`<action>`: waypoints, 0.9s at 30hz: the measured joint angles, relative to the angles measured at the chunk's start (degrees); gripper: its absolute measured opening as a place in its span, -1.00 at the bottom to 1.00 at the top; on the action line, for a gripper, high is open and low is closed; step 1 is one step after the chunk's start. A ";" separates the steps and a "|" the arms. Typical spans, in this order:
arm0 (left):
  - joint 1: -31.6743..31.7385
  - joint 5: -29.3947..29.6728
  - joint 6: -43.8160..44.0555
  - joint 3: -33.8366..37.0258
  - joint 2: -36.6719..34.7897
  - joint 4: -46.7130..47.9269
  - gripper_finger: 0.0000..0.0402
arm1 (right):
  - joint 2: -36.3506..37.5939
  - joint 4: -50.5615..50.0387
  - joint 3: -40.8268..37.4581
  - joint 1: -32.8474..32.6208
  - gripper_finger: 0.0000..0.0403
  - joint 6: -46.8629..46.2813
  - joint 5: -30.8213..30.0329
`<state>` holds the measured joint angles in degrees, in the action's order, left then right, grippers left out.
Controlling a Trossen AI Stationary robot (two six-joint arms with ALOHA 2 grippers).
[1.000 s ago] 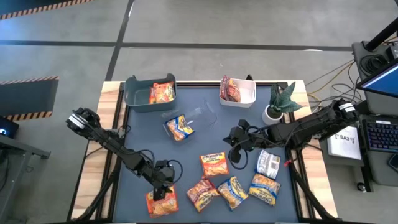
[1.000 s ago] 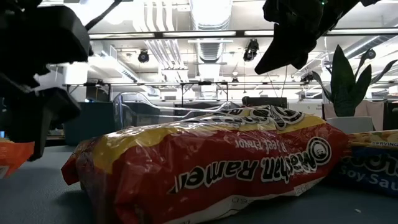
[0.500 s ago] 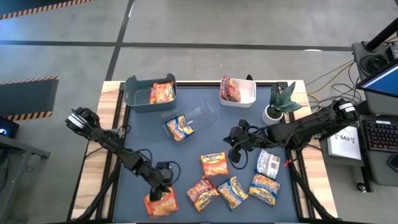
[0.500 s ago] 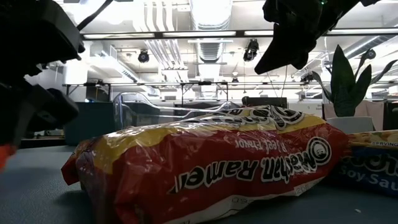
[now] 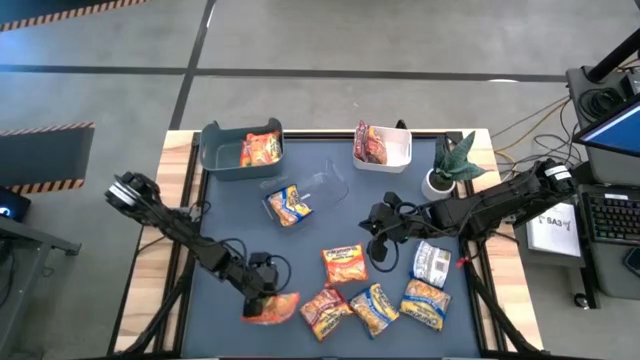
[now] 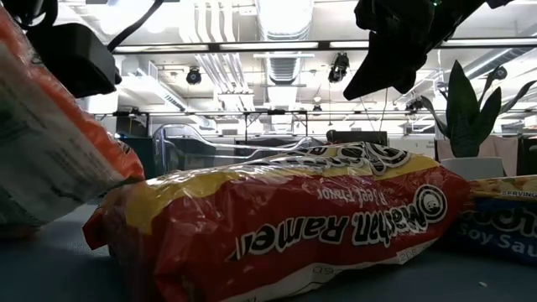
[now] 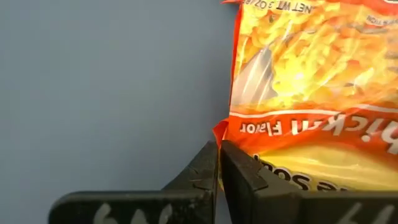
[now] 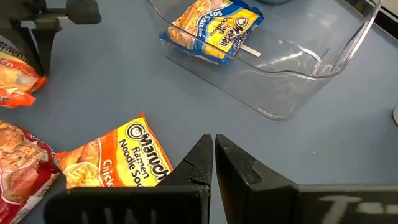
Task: Sort Maruchan noodles
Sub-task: Put the orange noodle pack into the blue bin
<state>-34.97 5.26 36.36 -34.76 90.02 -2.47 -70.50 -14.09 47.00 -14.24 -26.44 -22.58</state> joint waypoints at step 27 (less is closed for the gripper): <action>-1.99 6.45 30.20 -0.07 -25.53 27.02 -0.89 | 0.00 3.00 0.00 0.00 -0.96 0.22 0.06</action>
<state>-36.96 11.71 66.56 -34.83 64.49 24.55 -70.50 -11.08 47.00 -14.24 -26.22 -22.52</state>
